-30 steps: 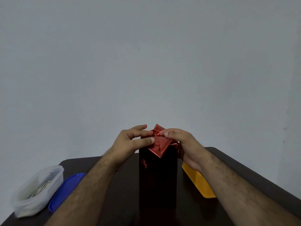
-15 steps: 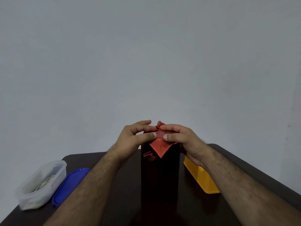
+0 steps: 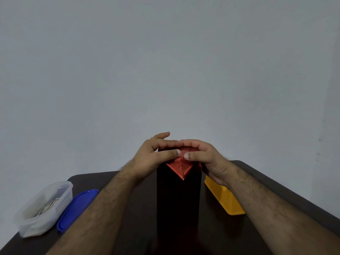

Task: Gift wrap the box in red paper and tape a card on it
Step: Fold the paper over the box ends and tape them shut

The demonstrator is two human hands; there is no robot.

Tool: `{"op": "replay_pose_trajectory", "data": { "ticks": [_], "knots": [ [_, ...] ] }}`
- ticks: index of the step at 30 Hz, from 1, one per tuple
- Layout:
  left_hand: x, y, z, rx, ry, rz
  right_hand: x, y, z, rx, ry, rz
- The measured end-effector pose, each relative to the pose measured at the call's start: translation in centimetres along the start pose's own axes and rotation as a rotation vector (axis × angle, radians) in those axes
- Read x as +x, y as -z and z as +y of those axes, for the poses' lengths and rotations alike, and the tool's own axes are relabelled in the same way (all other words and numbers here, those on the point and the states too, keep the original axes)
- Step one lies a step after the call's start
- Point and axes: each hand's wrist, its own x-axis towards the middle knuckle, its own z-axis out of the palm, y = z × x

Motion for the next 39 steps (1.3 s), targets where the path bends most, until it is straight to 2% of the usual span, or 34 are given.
{"op": "replay_pose_trajectory", "data": {
  "ticks": [14,34,36,39],
  "knots": [
    [0.1,0.1,-0.2,0.075,0.027,-0.003,0.8,-0.1,1.5,0.028,-0.013,0.109],
    [0.4,0.0,-0.4,0.105,0.036,0.001,-0.1,0.9,1.1,-0.052,-0.016,0.117],
    [0.4,0.0,-0.4,0.104,0.035,0.0,-0.3,1.3,1.2,-0.088,-0.041,0.183],
    [0.2,0.0,-0.2,0.115,0.044,-0.011,-0.9,3.2,2.0,-0.244,-0.145,0.484]
  ]
}}
